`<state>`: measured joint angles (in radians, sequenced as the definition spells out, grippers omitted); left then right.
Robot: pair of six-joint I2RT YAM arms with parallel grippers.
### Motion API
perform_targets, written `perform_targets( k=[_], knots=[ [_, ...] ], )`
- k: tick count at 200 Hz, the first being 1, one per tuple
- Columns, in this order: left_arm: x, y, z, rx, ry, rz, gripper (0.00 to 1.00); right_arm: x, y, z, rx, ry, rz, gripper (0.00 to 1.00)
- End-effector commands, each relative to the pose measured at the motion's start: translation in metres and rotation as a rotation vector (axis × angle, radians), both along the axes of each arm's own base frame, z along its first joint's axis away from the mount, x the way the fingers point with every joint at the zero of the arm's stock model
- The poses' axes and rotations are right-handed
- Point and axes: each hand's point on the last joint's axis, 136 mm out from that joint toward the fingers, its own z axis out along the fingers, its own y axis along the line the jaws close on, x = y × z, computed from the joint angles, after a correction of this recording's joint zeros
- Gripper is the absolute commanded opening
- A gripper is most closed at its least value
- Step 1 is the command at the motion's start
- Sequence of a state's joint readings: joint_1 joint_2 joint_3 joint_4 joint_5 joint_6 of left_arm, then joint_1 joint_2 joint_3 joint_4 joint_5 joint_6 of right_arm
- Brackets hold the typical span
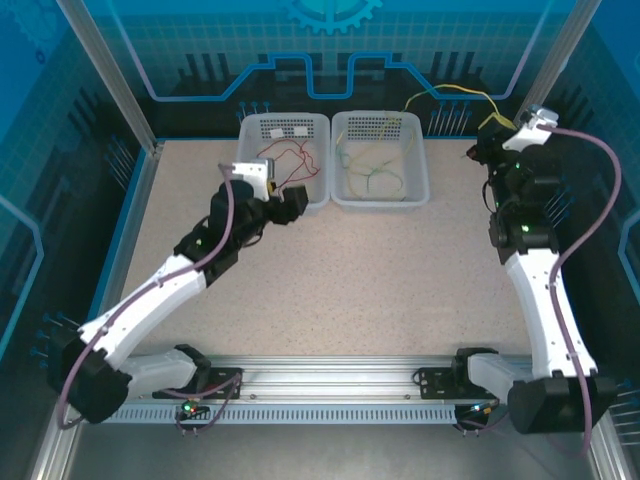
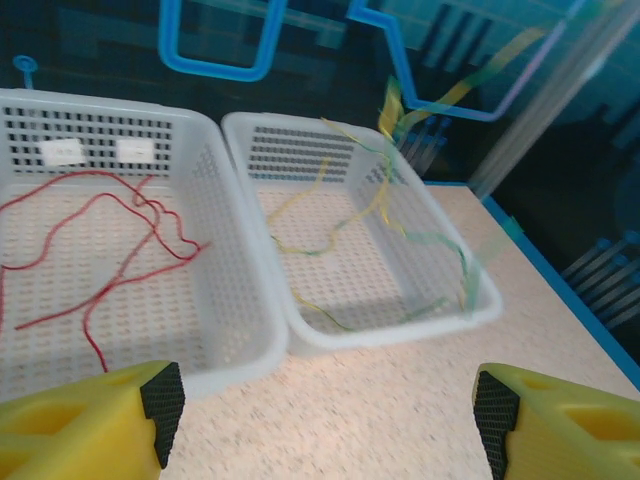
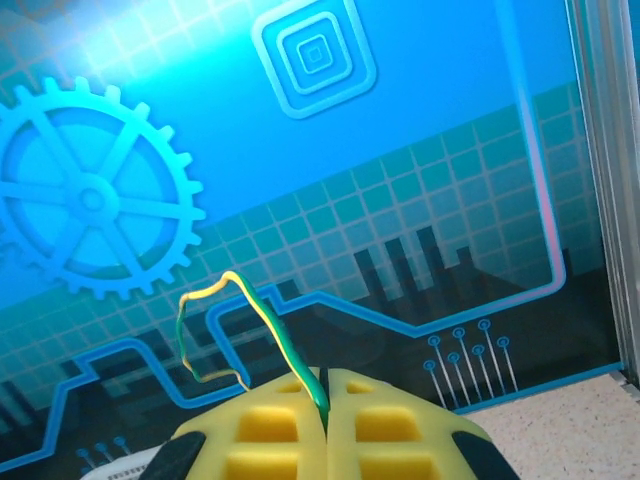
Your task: Untangle the cables
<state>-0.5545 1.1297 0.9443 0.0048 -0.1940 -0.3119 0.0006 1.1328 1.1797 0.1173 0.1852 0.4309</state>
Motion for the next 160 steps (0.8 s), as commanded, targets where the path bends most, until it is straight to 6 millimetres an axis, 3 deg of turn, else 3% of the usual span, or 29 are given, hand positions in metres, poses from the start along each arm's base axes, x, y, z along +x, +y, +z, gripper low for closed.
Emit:
perform_targets(
  k=[1, 24, 52, 83, 110, 160],
  knots=[
    [-0.022, 0.012, 0.0, 0.023, -0.065, 0.078, 0.78, 0.02, -0.004, 0.019, -0.08, -0.051, -0.085, 0.0],
    [-0.039, 0.023, -0.021, 0.034, -0.037, 0.088, 0.77, 0.05, 0.004, 0.003, -0.145, 0.006, -0.088, 0.0],
    [-0.049, 0.038, -0.04, 0.063, 0.002, 0.13, 0.78, 0.078, 0.021, -0.031, -0.253, 0.081, -0.117, 0.0],
    [-0.049, 0.041, -0.046, 0.09, -0.005, 0.135, 0.78, 0.107, 0.041, -0.091, -0.308, 0.218, -0.076, 0.0],
    [-0.046, 0.039, -0.052, 0.124, 0.002, 0.128, 0.78, 0.121, 0.061, -0.135, -0.368, 0.304, -0.034, 0.0],
    [-0.041, 0.032, -0.066, 0.133, 0.031, 0.117, 0.78, 0.141, 0.066, -0.231, -0.373, 0.583, -0.004, 0.0]
  ],
)
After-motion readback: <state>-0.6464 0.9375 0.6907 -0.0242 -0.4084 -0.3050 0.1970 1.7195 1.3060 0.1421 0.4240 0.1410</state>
